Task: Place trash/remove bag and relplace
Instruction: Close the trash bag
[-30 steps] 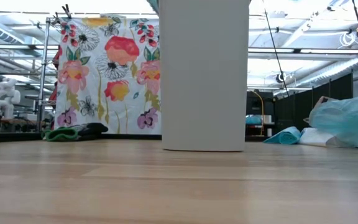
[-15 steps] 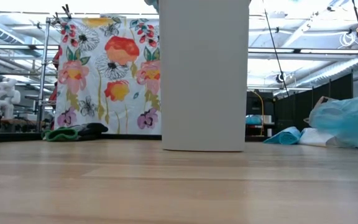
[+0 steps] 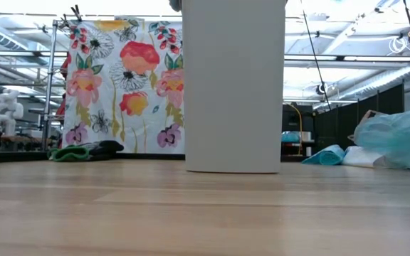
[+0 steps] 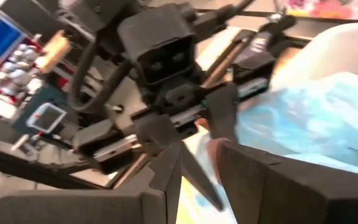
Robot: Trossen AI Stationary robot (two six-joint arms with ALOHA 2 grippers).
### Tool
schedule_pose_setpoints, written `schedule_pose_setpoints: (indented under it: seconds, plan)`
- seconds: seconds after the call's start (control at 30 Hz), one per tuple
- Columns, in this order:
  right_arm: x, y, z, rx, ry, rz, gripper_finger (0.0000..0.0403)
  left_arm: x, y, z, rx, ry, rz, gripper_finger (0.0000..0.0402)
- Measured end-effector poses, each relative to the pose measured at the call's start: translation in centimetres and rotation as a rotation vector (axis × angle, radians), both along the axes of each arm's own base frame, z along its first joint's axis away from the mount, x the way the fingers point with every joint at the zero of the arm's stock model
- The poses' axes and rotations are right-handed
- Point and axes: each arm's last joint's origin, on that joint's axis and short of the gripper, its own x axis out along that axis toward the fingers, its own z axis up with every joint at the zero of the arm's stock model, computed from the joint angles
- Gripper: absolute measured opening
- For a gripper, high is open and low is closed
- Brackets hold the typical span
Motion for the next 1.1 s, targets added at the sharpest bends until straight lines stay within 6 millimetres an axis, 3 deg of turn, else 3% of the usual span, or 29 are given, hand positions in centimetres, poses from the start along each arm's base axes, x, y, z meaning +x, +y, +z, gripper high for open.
schedule_pose_setpoints:
  seconds: [0.27, 0.63, 1.1]
  plan:
    - [0.0, -0.7, 0.2, -0.084, -0.002, -0.051, 0.0093, 0.1, 0.0, -0.2, -0.001, 0.005, -0.003, 0.0101]
    - [-1.6, -0.5, 0.4, 0.018, 0.046, 0.04, 0.0093, 0.1, 0.0, -0.1, -0.002, 0.005, -0.003, 0.0101]
    - [-0.5, -0.1, -0.8, 0.033, 0.122, 0.14, 0.0085, 0.1, 0.2, -0.1, -0.025, 0.008, 0.003, 0.0101]
